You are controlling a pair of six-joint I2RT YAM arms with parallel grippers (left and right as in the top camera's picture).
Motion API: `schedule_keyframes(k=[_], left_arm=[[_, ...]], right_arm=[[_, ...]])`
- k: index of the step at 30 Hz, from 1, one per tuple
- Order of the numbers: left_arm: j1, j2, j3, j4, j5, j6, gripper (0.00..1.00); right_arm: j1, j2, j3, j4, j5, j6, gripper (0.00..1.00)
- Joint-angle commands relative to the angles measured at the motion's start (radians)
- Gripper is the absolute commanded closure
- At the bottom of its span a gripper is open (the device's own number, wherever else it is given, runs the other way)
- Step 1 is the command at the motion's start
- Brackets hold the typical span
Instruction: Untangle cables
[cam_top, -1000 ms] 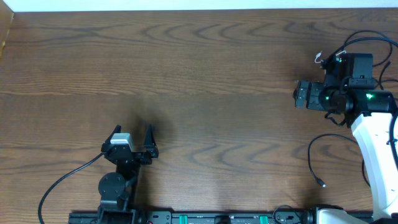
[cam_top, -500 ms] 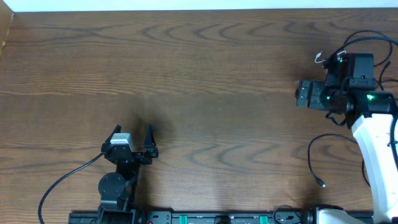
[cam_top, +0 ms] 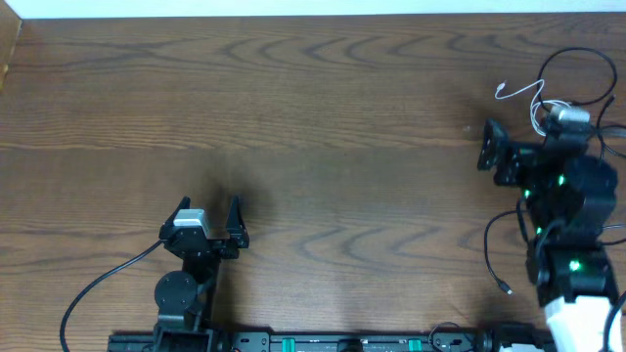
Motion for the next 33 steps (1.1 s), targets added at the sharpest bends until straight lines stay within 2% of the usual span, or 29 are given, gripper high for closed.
schedule_keyframes(k=[1,7,23,33], left_arm=[[0.004,-0.007,-0.015,-0.043,-0.013,0.017,0.11],[0.004,-0.007,-0.015,-0.043,-0.013,0.017,0.11],[0.004,-0.007,-0.015,-0.043,-0.012,0.017,0.11],[0.004,-0.007,-0.015,-0.043,-0.013,0.017,0.11]], right_arm=[[0.0,-0.116,-0.126,0.096,0.012,0.026,0.01],[-0.012,-0.326,-0.323,0.212,0.012,0.025,0.01],[-0.034,-0.716,-0.631,0.267,0.012,0.026,0.01],[-0.04,-0.826,-0.639,0.043,0.043,0.002,0.01]])
